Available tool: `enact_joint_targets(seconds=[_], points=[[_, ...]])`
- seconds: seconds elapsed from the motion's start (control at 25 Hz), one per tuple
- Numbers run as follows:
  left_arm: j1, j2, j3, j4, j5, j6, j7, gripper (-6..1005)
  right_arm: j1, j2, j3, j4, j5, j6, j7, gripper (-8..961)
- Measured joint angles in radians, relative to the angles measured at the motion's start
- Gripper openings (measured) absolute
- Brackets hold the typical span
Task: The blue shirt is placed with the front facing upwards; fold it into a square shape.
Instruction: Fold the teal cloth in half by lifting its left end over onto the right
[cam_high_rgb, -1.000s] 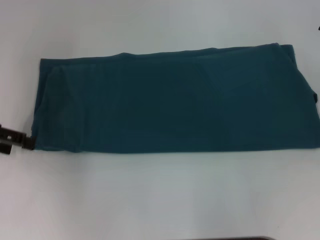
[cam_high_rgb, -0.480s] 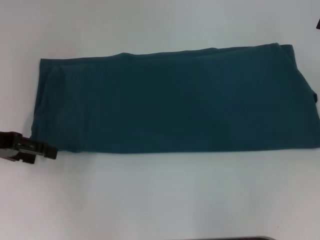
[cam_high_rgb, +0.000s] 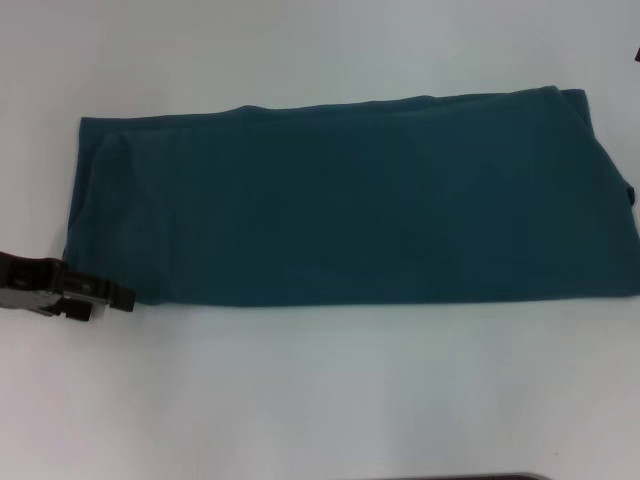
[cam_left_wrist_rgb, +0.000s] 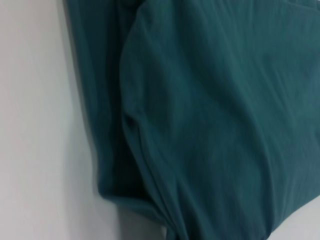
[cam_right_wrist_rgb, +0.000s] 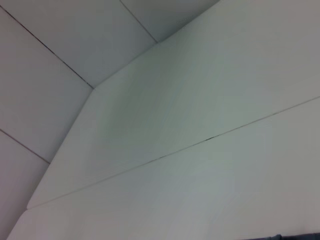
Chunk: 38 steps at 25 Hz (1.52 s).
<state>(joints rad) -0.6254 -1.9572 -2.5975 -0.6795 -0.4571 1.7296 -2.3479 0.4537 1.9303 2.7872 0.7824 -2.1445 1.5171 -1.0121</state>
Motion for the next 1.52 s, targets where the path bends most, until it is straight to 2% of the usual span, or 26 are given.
enact_joint_targets(seconds=[1.08, 1.52], points=[[-0.007, 0.008, 0.013, 0.017, 0.025, -0.045, -0.008, 886, -0.005, -0.001, 0.0, -0.002, 0.01, 0.002, 0.001, 762], [-0.038, 0.013, 0.025, 0.018, 0.028, -0.06, -0.012, 886, -0.006, -0.002, 0.0, 0.0, 0.012, 0.003, 0.001, 762]])
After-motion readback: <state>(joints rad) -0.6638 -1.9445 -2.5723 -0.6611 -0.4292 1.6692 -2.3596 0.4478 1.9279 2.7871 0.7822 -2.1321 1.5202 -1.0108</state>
